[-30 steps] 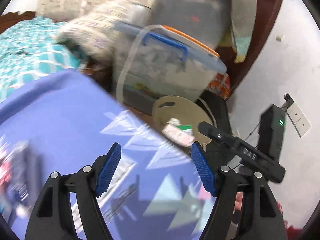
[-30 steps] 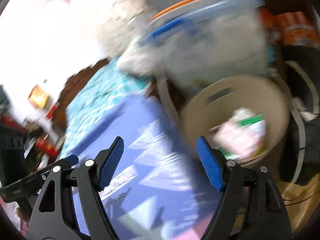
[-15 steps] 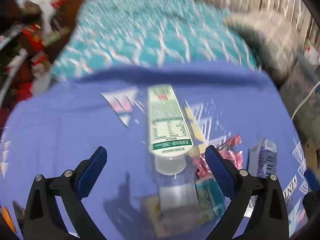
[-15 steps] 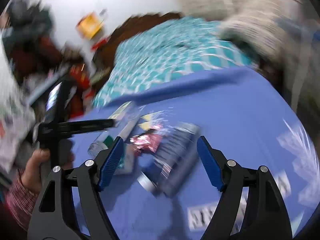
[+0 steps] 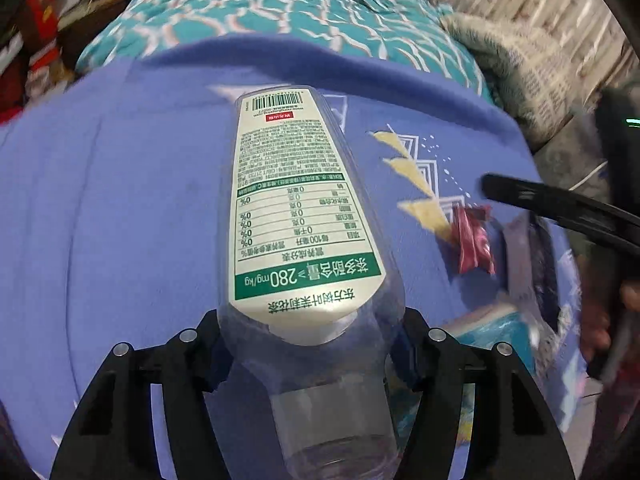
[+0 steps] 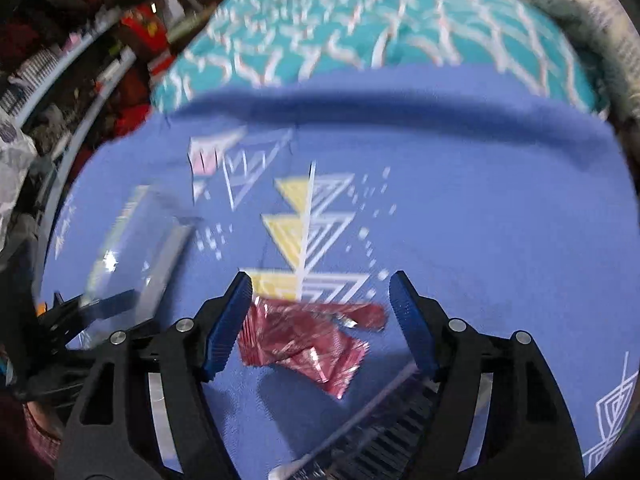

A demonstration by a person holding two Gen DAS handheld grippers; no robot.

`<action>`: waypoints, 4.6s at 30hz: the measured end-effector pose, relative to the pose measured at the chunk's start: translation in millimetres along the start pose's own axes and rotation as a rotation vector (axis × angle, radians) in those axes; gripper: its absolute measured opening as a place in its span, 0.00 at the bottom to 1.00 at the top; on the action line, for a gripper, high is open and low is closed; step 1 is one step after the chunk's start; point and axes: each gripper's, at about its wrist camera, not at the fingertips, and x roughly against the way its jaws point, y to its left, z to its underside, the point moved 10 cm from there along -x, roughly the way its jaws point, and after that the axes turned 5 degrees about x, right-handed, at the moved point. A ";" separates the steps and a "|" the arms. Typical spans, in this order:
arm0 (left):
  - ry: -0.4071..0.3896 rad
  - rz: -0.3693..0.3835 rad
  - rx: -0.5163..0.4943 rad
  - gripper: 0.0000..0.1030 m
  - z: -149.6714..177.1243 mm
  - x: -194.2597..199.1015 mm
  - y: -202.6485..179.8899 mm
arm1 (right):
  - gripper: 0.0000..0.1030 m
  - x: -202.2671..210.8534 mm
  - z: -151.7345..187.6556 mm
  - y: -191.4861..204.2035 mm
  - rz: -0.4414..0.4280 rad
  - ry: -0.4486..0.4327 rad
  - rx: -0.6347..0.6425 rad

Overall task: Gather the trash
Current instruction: 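Grasp the clear plastic bottle with the left tool while the right tool grasps the red wrapper, then carry bottle and wrapper over the wastebasket and open both tools, then move both open tools back to the table, then grasp the white sponge pack with the left tool while the right tool grasps the blue carton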

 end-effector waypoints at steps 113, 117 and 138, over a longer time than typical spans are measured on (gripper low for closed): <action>-0.082 0.275 -0.703 0.78 185.3 55.7 -268.0 | 0.60 232.4 294.9 -148.8 0.176 -0.736 -0.513; -0.228 0.086 -0.559 0.80 158.1 90.8 -166.1 | 0.60 190.9 259.5 -80.0 0.073 -0.655 -0.422; -0.214 -0.126 -0.436 0.61 144.9 44.2 -50.7 | 0.64 41.2 84.7 -34.2 0.199 -0.317 -0.335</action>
